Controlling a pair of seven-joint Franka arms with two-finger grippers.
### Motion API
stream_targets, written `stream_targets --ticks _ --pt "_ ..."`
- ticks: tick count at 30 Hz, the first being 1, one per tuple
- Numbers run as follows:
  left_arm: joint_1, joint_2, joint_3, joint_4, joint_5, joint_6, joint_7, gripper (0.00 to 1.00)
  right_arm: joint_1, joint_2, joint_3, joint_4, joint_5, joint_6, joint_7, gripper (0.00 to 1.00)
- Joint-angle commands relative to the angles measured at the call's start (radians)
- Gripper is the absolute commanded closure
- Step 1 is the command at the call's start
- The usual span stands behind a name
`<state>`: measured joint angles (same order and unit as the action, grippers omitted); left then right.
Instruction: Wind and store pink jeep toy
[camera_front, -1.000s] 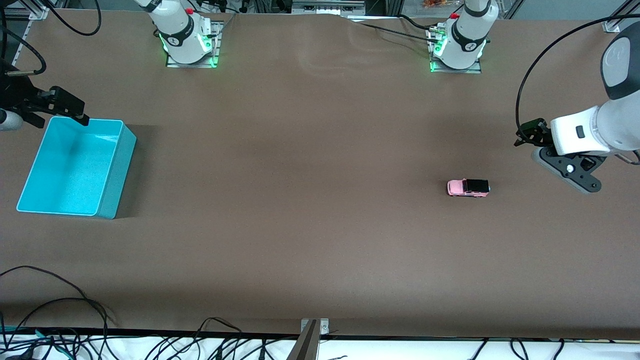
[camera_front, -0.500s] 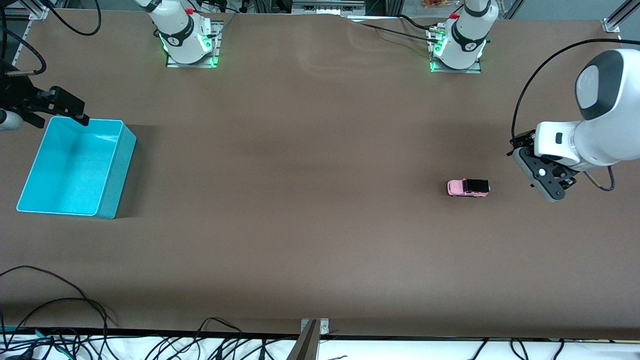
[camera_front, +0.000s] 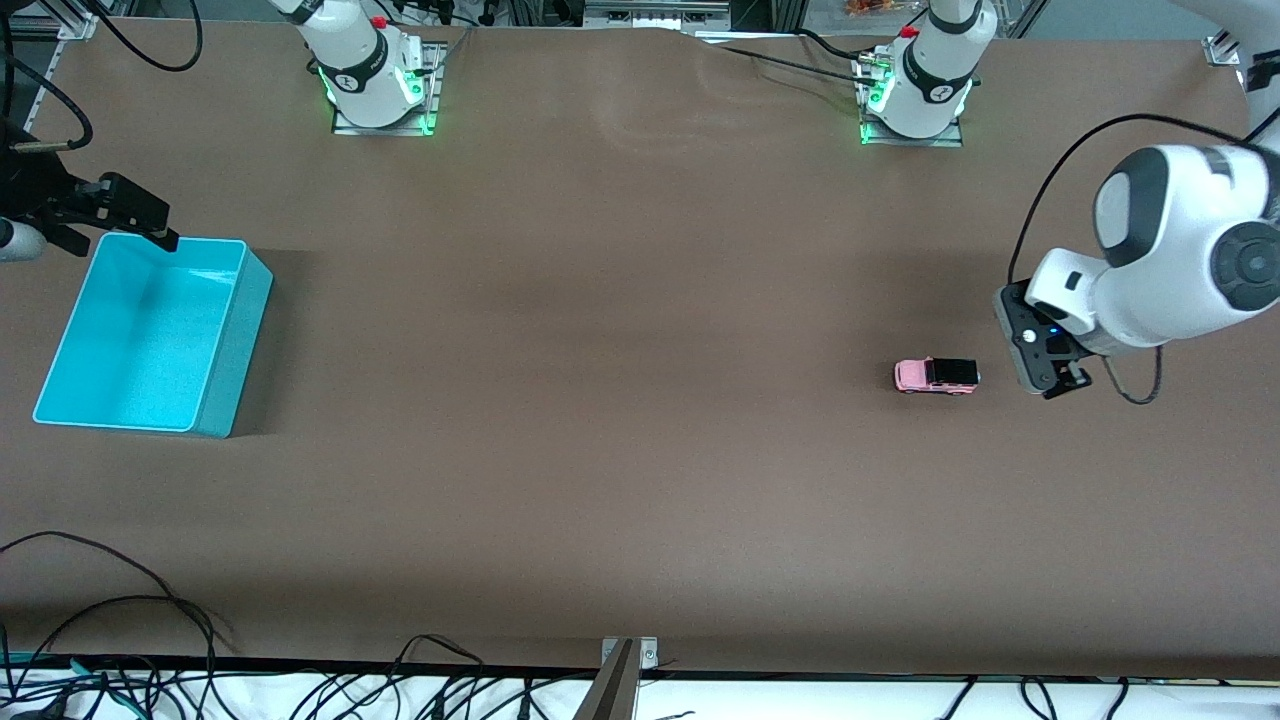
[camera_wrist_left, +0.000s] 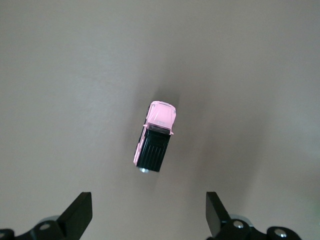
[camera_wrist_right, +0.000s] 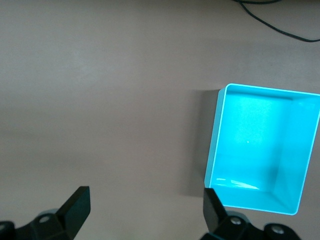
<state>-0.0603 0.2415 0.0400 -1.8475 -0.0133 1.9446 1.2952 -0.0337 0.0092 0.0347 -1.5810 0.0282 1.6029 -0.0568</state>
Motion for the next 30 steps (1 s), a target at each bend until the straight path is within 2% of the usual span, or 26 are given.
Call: stream_targets --ticks 1,6,16,30 --pt "0.001 -0.005 0.001 -0.140 0.015 0.161 0.087 0.00 -0.002 0.006 -0.002 0.019 0.013 -0.012 -0.011 0.00" --pt "-0.009 0.028 0.001 -0.197 0.016 0.261 0.131 0.00 -0.002 0.006 -0.002 0.019 0.015 -0.012 -0.011 0.00" --pt "-0.013 0.177 0.001 -0.197 0.018 0.416 0.246 0.00 -0.002 0.006 -0.002 0.019 0.015 -0.012 -0.011 0.00" --pt "-0.013 0.225 -0.002 -0.196 0.044 0.474 0.248 0.00 -0.002 0.006 -0.002 0.019 0.015 -0.012 -0.011 0.00"
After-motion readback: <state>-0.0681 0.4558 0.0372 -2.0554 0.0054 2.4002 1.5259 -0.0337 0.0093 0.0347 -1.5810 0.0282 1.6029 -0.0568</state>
